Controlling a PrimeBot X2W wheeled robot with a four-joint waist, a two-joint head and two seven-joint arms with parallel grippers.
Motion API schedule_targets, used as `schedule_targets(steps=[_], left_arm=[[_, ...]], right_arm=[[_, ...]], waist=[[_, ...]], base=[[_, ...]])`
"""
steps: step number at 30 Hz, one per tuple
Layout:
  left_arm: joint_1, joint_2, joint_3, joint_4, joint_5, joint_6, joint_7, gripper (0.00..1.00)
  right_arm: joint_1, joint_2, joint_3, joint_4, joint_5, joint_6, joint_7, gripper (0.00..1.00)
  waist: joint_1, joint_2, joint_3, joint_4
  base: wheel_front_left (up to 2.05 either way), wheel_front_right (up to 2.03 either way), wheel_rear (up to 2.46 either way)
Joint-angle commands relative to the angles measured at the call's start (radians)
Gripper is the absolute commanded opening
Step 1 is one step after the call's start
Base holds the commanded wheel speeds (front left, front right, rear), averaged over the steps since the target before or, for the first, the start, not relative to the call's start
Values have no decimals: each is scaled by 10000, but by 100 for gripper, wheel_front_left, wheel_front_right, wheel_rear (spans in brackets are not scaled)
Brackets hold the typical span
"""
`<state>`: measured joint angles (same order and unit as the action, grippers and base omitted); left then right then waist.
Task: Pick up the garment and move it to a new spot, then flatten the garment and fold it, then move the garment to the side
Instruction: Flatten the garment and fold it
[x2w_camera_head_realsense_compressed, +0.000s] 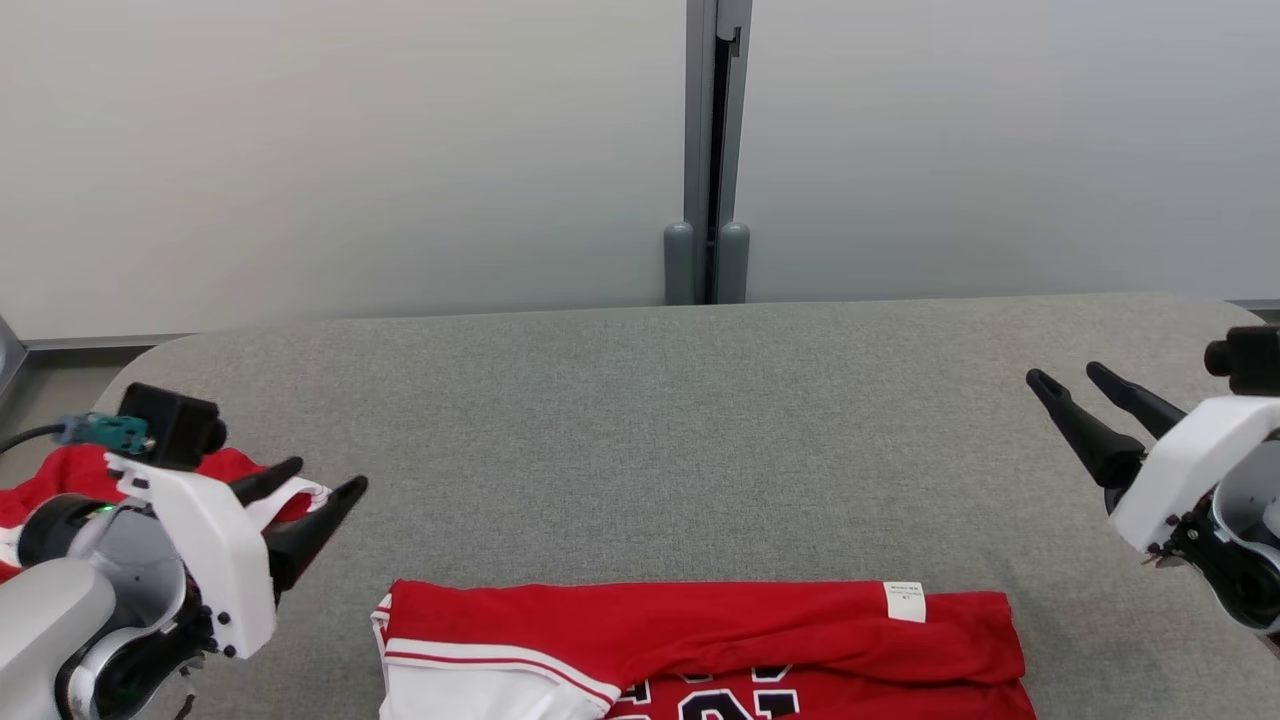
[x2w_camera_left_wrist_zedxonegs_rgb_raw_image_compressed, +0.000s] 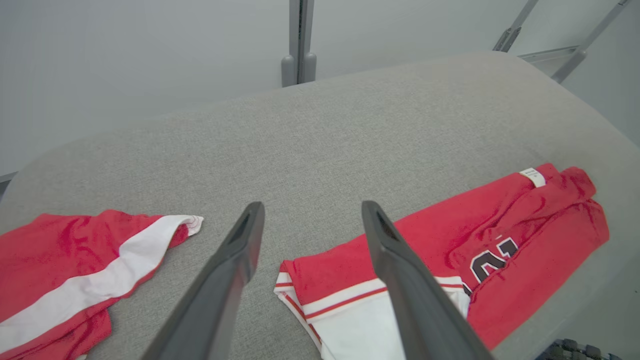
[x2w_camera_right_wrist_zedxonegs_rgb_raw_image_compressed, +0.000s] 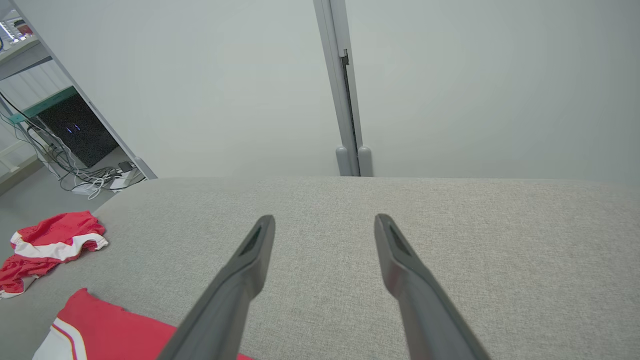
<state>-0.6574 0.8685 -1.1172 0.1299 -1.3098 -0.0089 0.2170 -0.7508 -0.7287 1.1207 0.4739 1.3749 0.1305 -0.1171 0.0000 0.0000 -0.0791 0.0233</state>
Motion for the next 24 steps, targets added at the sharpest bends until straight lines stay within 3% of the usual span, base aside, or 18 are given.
schedule_targets(steps=[1, 8, 13, 18, 24], left_arm=[[181, 169, 132, -49, 242, 217, -442, 100], [1620, 719, 948, -902, 682, 1856, -3648, 100], [2839, 652, 2039, -1601, 860, 3091, -4785, 100], [4680, -575, 4511, -2230, 2475, 3754, -4811, 100], [6876, -2421, 6744, -2588, 4485, 3480, -4815, 100]], right_arm=[[238, -61, -71, -103, 32, 6, -324, 100], [1380, -170, -1113, -249, -508, 6, -1472, 100], [2855, 404, -3760, -414, -1899, 4, -1480, 100], [4999, 1423, -6466, -1156, -3791, 6, -1484, 100], [6990, 2664, -8411, -2059, -5527, 4, -1486, 100]], waist=[[0, 0, -65, 8], [0, 0, -242, -19], [0, 0, -290, 84], [0, 0, -351, 286], [0, 0, -380, 353]], base=[[0, 0, 0], [0, 0, 0], [0, 0, 0], [0, 0, 0], [0, 0, 0]])
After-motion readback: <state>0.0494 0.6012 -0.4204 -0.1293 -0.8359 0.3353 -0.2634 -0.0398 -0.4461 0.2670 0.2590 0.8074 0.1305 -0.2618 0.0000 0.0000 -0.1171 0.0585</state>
